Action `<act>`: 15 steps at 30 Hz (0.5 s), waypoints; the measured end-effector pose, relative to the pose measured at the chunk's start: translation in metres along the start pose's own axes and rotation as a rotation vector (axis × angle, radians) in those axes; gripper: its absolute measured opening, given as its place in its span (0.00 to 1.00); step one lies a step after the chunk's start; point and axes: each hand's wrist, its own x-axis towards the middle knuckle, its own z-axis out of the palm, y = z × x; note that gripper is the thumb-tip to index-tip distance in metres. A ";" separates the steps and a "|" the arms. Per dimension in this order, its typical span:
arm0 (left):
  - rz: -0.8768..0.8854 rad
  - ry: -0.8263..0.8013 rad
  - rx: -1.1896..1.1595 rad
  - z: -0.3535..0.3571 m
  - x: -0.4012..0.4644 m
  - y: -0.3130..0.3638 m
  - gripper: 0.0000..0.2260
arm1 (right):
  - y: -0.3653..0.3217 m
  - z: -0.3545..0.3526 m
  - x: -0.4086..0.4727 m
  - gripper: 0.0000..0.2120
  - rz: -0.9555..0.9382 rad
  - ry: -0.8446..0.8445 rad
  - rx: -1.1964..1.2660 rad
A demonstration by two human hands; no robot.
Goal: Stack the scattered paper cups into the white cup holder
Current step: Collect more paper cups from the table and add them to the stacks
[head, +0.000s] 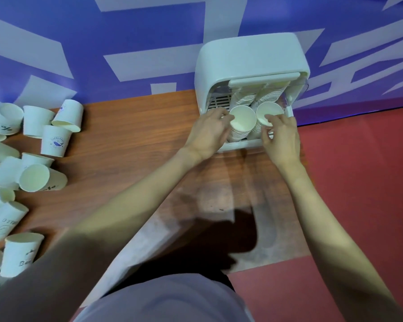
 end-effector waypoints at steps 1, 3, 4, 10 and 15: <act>-0.014 0.035 -0.002 -0.007 -0.008 -0.006 0.13 | -0.008 -0.001 -0.002 0.15 -0.026 0.024 0.039; -0.059 0.089 0.005 -0.023 -0.031 -0.022 0.13 | -0.027 0.002 -0.008 0.16 -0.094 0.024 0.113; -0.094 0.105 0.014 -0.031 -0.045 -0.032 0.14 | -0.039 0.006 -0.010 0.16 -0.125 0.006 0.141; -0.372 0.140 0.080 -0.068 -0.155 -0.102 0.15 | -0.121 0.058 -0.038 0.22 -0.286 -0.288 0.196; -0.642 0.127 0.099 -0.088 -0.254 -0.154 0.15 | -0.190 0.114 -0.072 0.25 -0.448 -0.564 0.080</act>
